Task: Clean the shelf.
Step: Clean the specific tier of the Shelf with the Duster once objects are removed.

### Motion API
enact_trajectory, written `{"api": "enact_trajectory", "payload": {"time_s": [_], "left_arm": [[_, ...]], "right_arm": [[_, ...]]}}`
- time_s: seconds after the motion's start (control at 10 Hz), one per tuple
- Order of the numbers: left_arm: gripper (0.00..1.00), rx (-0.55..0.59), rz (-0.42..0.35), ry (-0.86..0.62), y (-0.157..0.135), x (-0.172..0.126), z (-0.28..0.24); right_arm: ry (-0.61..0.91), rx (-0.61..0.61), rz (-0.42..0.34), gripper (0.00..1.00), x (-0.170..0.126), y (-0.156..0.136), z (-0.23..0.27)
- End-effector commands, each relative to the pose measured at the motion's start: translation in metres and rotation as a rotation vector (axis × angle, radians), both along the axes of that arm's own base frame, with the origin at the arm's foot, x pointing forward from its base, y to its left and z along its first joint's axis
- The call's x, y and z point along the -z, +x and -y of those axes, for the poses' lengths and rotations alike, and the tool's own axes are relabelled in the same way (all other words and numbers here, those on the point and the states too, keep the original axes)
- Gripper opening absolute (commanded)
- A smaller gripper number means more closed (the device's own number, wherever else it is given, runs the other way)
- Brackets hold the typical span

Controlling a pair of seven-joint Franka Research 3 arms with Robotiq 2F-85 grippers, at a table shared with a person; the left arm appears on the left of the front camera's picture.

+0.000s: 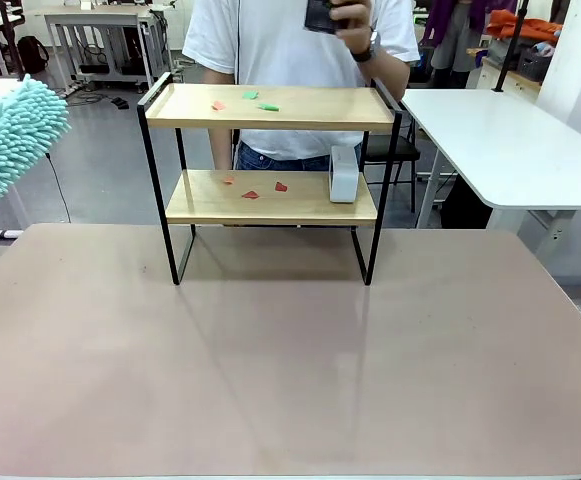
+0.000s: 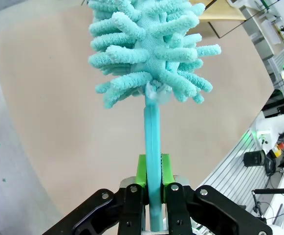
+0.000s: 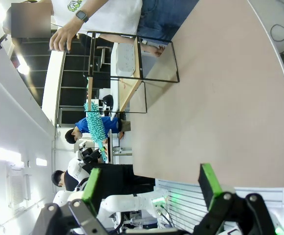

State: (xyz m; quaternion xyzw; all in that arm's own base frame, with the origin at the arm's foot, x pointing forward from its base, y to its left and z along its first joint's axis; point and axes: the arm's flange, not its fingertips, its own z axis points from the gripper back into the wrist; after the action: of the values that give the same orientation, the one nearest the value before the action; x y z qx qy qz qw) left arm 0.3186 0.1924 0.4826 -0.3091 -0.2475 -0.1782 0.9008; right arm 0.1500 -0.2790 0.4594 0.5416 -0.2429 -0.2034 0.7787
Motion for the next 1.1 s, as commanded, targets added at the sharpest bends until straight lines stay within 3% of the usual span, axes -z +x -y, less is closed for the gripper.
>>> {"api": "enact_trajectory", "payload": {"time_s": [0.0,0.1,0.2,0.3,0.4,0.5,0.6,0.7,1.0], "left_arm": [[0.02,0.0,0.01,0.011,-0.003,0.0,0.0],[0.12,0.0,0.0,0.0,0.0,0.0,0.0],[0.12,-0.009,-0.072,0.007,-0.009,-0.04,0.018],[0.12,-0.016,-0.06,-0.039,-0.017,-0.085,0.035],[0.12,-0.141,-0.057,-0.052,-0.023,-0.123,0.051],[0.12,-0.192,-0.044,-0.018,-0.032,-0.155,0.075],[0.12,-0.035,-0.048,-0.011,-0.047,-0.175,0.104],[0.12,-0.061,-0.02,0.035,-0.057,-0.189,0.139],[0.12,0.139,-0.04,0.13,-0.076,-0.217,0.23]], "right_arm": [[0.005,0.003,0.042,1.0,-0.002,0.002,0.0],[0.005,0.003,0.042,1.0,-0.002,0.002,0.0],[0.005,0.003,0.042,1.0,-0.002,0.002,0.0],[0.005,0.003,0.042,1.0,-0.002,0.002,0.0],[0.005,0.003,0.042,1.0,-0.002,0.002,0.0],[0.005,0.003,0.042,1.0,-0.002,0.002,0.0],[0.005,0.003,0.042,1.0,-0.002,0.002,0.0],[0.005,0.003,0.042,1.0,-0.002,0.002,0.0],[0.005,0.003,0.042,1.0,-0.002,0.002,0.0]]}}
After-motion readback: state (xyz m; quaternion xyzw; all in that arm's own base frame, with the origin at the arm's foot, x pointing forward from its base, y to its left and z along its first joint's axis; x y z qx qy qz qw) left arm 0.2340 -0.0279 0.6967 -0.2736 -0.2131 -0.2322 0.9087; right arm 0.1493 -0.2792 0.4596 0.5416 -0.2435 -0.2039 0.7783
